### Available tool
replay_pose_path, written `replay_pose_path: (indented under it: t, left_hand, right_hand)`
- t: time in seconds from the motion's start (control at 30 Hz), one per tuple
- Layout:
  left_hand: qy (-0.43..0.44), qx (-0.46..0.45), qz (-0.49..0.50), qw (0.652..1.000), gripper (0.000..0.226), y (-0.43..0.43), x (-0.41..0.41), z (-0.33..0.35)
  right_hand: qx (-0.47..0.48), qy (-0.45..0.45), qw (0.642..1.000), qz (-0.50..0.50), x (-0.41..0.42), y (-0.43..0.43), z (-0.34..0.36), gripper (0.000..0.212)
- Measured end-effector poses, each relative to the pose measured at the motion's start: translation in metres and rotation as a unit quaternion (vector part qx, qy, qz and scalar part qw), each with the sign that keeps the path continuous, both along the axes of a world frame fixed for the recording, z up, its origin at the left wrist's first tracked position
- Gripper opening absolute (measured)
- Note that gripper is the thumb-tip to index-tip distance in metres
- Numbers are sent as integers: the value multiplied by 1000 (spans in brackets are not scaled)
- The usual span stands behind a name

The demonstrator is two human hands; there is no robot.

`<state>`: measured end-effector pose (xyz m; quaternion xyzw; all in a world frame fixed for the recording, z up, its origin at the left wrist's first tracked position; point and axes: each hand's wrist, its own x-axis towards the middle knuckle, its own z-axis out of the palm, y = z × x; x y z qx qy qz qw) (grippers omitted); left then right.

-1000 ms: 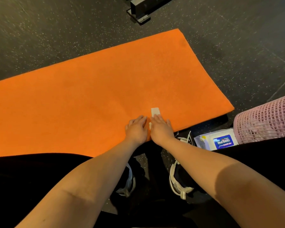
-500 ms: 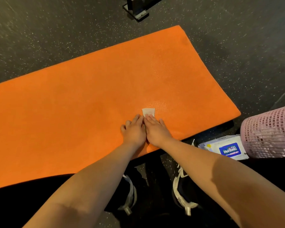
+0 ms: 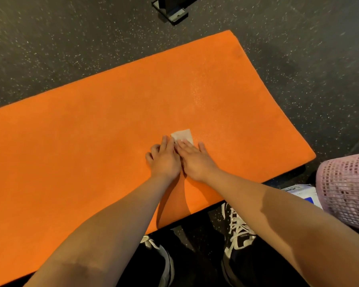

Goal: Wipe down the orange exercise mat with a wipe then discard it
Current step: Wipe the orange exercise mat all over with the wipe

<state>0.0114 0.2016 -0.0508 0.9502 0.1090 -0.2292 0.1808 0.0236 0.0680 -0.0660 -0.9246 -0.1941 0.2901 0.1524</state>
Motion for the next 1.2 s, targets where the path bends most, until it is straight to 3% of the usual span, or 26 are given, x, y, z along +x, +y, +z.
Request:
replay_pose_path:
  t: [0.07,0.2,0.27,0.4,0.47,0.53,0.6,0.67,0.9,0.97,1.1,1.2]
  left_hand:
    - [15,-5,-10,1000,54,3,4,-6]
    - [17,-9,-16,1000,55,8,1,-15]
    - [13,-17,-9,1000,56,6,0,-17]
    - [-5,-42,8,999,55,8,-3,-19]
    - [-13,-50,2,999,55,11,-6,-20]
    - [-8,-54,-5,999,56,13,-6,-21]
    - [1,-55,-6,998,56,13,-4,-21]
    - [1,-50,-6,999,56,12,-4,-20]
    - [-18,-55,23,998,52,9,-5,-20]
    - [-12,-44,18,999,53,9,-4,-17]
    - [-9,-21,14,1000,54,8,1,-12]
    - [-22,-9,20,1000,51,9,14,-15]
  right_hand:
    - [-40,-21,998,-37,14,-14,-5,60]
    - [-87,-3,968,-237,40,-26,-7,63]
    - [-68,0,973,-220,35,-11,-5,64]
    - [2,-15,999,-34,9,14,-4,62]
    - [-6,-26,1000,-4,14,5,-5,61]
    - [-44,-39,997,-40,23,-10,-6,68]
    - [-73,-39,987,-141,32,-23,-6,75]
    - [-67,-28,977,-201,32,-18,-7,67]
    - [-3,-12,1000,-14,16,8,-7,57]
    - [-39,-29,998,-39,26,-8,-9,60]
    - [-59,-27,973,-223,47,-21,-11,61]
    - [-25,-24,984,-177,44,4,-9,58]
